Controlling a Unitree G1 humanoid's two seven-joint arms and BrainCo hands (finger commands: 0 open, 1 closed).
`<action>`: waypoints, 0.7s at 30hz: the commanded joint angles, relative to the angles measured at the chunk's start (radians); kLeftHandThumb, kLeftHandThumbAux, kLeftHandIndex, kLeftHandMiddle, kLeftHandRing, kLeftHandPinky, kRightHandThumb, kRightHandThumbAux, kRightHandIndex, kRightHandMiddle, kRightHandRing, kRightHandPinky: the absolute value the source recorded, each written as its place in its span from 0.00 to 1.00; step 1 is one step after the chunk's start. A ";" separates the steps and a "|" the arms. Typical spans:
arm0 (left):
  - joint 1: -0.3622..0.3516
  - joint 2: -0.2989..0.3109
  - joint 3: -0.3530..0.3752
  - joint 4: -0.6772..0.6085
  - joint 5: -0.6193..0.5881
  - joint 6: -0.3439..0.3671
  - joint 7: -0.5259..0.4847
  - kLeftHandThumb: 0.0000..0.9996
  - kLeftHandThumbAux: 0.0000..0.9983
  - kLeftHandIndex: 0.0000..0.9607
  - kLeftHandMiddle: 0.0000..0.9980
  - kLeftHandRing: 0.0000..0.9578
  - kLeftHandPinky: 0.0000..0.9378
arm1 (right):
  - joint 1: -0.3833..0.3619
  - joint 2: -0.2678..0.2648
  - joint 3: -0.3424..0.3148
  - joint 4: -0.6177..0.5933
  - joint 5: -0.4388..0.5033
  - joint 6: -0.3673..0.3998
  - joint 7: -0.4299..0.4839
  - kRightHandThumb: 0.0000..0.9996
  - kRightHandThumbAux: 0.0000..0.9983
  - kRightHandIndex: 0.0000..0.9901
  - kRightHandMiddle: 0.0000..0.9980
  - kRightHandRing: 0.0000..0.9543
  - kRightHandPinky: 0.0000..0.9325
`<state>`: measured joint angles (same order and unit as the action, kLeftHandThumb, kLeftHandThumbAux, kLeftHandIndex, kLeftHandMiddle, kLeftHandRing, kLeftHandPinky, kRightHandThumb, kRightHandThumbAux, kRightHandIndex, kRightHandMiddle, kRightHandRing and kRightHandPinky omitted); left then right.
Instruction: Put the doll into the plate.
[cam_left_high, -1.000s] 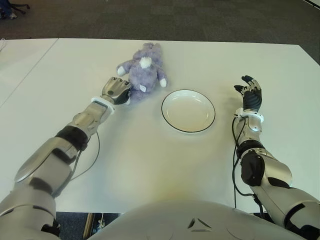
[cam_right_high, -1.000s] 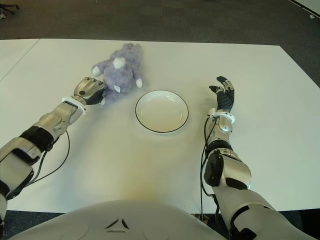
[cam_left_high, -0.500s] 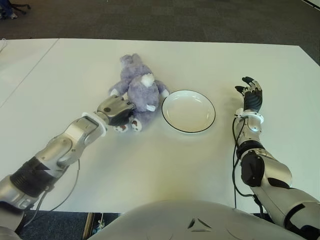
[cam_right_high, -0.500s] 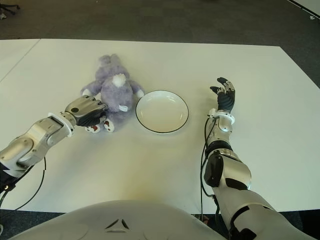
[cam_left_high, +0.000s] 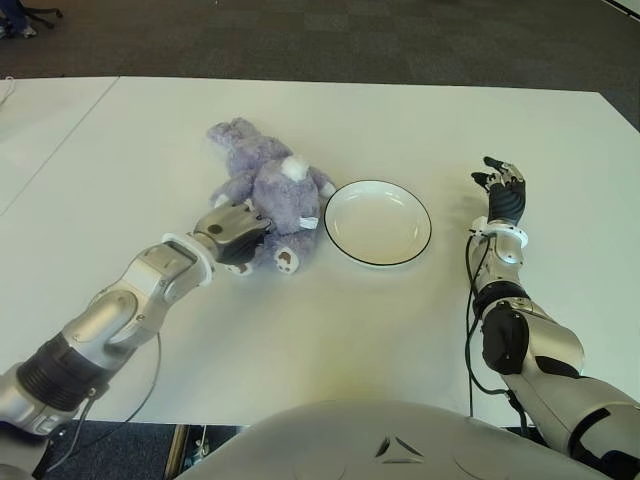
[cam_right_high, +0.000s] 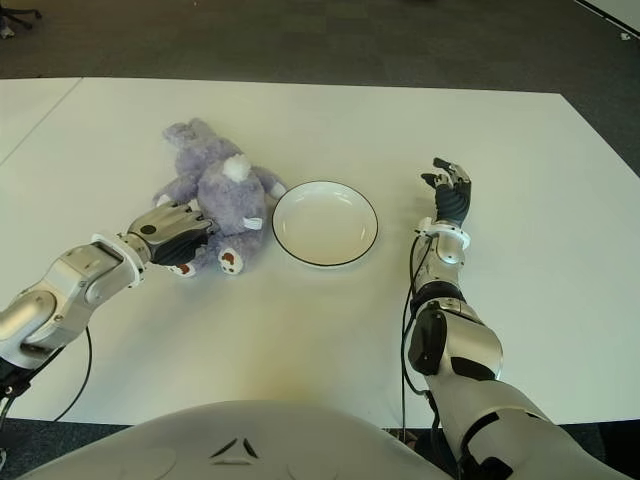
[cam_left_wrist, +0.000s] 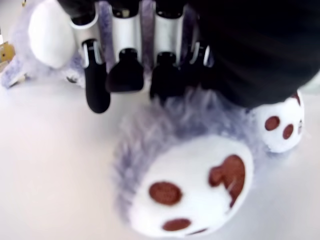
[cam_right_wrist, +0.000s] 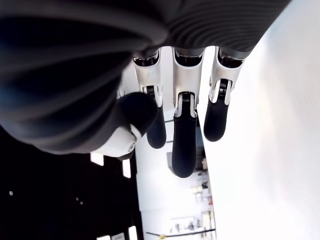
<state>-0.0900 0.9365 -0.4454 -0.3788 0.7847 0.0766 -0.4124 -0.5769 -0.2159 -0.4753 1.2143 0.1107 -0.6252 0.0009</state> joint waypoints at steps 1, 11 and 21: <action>0.046 -0.040 -0.011 0.039 0.059 -0.011 -0.022 0.71 0.70 0.46 0.83 0.86 0.87 | 0.209 0.098 0.008 0.137 -0.005 0.111 -0.022 0.93 0.69 0.43 0.27 0.46 0.33; 0.060 -0.094 0.008 0.070 0.078 -0.026 0.018 0.71 0.70 0.46 0.82 0.86 0.87 | 0.208 0.100 0.002 0.137 0.003 0.113 -0.018 0.94 0.69 0.43 0.28 0.47 0.33; 0.075 -0.141 0.032 0.115 0.109 -0.057 0.116 0.70 0.70 0.46 0.82 0.85 0.87 | 0.208 0.103 0.002 0.136 0.003 0.106 -0.021 0.94 0.68 0.43 0.27 0.48 0.28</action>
<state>-0.0547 0.8306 -0.4022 -0.3288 0.8483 0.0444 -0.3398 -0.5762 -0.2161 -0.4707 1.2143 0.1064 -0.6253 -0.0054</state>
